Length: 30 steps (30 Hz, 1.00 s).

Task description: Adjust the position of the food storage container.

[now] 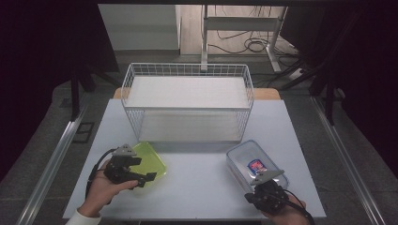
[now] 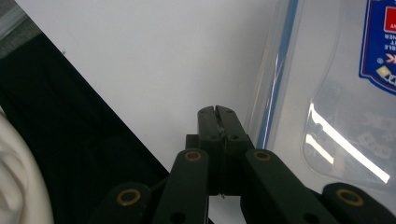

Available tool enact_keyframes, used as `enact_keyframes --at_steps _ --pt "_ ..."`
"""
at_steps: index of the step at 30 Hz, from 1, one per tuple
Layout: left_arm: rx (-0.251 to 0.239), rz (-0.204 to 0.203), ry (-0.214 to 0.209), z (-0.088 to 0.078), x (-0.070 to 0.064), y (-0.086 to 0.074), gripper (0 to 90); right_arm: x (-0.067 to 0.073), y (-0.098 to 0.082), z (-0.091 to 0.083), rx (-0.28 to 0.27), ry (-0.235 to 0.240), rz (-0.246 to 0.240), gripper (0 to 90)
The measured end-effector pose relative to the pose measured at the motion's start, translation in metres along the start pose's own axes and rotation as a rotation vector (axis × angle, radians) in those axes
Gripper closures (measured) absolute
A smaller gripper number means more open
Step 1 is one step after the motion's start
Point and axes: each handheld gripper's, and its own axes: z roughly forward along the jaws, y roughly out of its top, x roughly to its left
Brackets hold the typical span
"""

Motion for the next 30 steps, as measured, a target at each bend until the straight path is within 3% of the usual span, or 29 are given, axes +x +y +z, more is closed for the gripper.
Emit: enact_keyframes --at_steps 4,14,21,24,27,30 --pt "0.005 0.007 0.011 0.000 0.000 -0.001 15.0 -0.005 -0.002 -0.005 0.029 -0.026 -0.002 89.9" --pt "0.005 0.002 0.013 0.001 0.001 -0.001 14.9 -0.041 -0.022 -0.020 -0.012 -0.085 0.087 89.9" --pt "0.001 0.001 0.012 0.000 0.001 -0.001 14.9 -0.054 -0.028 -0.025 -0.021 -0.129 0.130 89.9" --pt "0.000 -0.001 0.008 0.001 0.001 -0.001 14.8 -0.058 -0.030 -0.026 -0.027 -0.146 0.149 89.9" --pt "-0.001 0.000 0.007 0.000 0.001 -0.001 14.8 -0.054 -0.027 -0.027 -0.029 -0.147 0.137 89.9" --pt "-0.006 -0.001 0.005 0.000 0.001 0.000 14.8 -0.047 -0.010 -0.035 -0.094 -0.135 0.096 89.9"
